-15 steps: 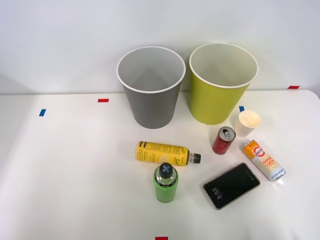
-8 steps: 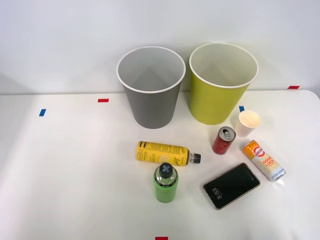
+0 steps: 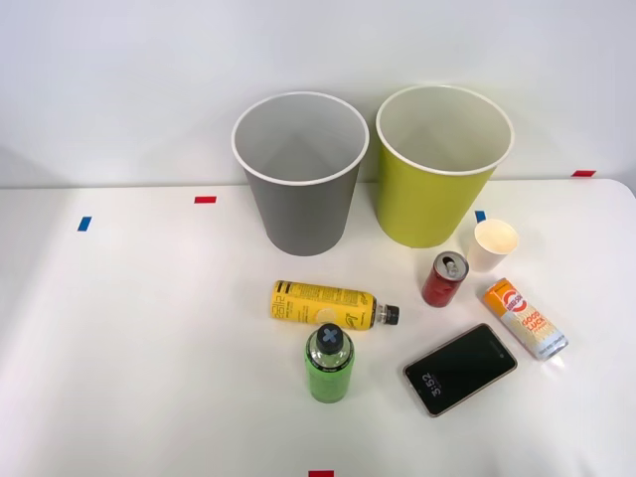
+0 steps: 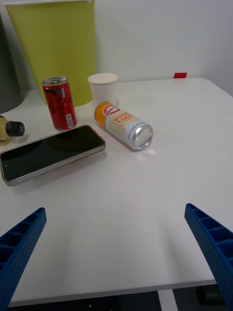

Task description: Put cans in the gray bin, plastic bottles in the light green bin

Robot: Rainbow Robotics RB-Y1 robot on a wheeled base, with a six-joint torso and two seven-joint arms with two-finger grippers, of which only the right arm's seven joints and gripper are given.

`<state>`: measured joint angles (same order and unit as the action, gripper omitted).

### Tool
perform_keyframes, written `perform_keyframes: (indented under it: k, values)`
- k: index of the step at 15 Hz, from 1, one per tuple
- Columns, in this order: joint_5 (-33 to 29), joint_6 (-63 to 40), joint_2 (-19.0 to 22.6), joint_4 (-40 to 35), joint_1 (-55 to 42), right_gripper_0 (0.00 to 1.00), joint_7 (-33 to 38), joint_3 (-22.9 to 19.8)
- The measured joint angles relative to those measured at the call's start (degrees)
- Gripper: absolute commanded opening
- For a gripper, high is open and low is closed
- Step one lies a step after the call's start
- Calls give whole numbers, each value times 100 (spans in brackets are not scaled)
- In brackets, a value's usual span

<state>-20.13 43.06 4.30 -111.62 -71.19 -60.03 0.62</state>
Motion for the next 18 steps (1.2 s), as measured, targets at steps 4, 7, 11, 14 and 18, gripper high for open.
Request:
perform_keyframes:
  k: [4, 7, 11, 14, 18]
  values:
    - [0, 0, 0, 0, 0, 100, 0, 0]
    - [0, 0, 0, 0, 0, 100, 0, 0]
    - [-16, -84, -32, 197, 298, 100, -62, 54]
    - [-8, -275, 24, -74, 436, 100, -109, 7]
    - [-8, -1691, 226, -984, 453, 100, -104, 15]
